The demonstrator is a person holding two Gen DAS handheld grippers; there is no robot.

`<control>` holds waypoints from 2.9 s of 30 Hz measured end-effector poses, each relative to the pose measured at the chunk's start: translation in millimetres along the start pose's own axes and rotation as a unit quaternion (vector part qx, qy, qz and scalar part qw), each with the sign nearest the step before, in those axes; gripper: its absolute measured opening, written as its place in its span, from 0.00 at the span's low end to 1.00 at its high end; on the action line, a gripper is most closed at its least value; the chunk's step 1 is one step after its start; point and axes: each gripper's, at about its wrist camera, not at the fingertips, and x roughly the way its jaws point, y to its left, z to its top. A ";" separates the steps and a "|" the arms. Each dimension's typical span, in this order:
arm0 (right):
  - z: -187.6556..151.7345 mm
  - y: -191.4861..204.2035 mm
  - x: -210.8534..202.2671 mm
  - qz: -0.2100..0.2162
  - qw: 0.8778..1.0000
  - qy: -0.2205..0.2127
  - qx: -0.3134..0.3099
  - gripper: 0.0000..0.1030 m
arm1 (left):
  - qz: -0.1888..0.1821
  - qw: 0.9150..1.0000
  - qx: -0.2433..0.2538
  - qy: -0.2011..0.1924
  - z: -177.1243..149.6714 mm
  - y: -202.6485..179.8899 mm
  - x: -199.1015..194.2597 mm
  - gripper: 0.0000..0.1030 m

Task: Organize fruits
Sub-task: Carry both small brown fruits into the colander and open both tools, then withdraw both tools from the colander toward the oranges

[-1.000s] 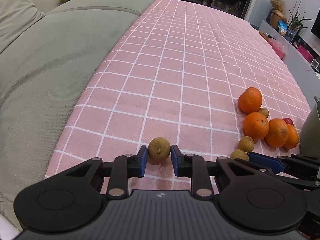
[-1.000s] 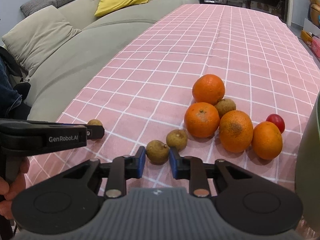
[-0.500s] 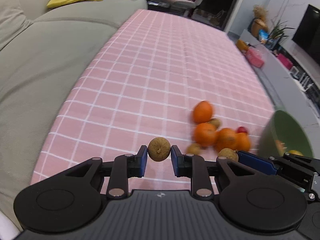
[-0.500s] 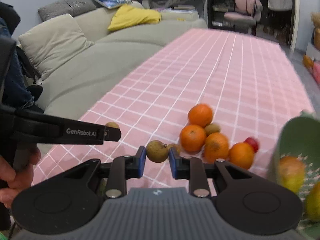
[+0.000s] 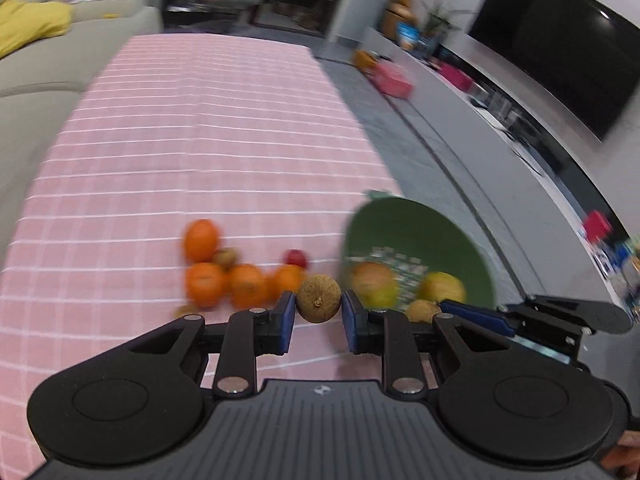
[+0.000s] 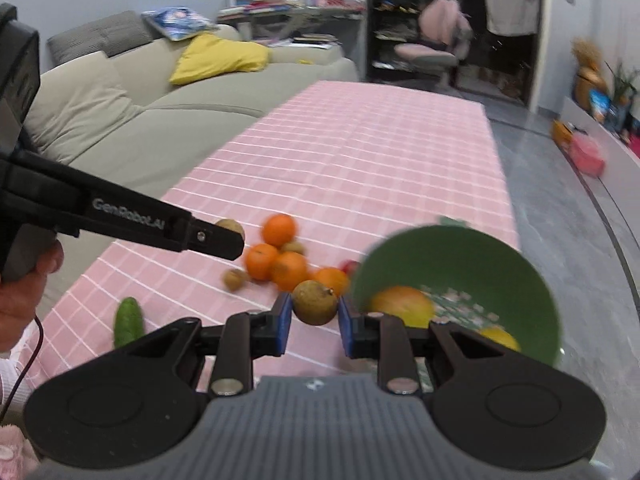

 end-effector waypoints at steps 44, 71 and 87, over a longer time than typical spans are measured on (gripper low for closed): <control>-12.0 -93.3 51.2 0.009 0.978 0.198 0.057 0.22 | -0.030 0.982 -0.006 0.184 6.7 -61.8 109.0 0.34; 4.6 -7.2 -2.7 -0.048 0.998 0.001 0.032 0.55 | 0.028 0.999 0.031 0.000 -4.6 9.7 -8.8 0.43; -5.9 56.1 41.0 -0.023 0.996 -0.002 -0.083 0.50 | 0.089 0.996 0.006 -0.005 -44.5 74.6 3.4 0.43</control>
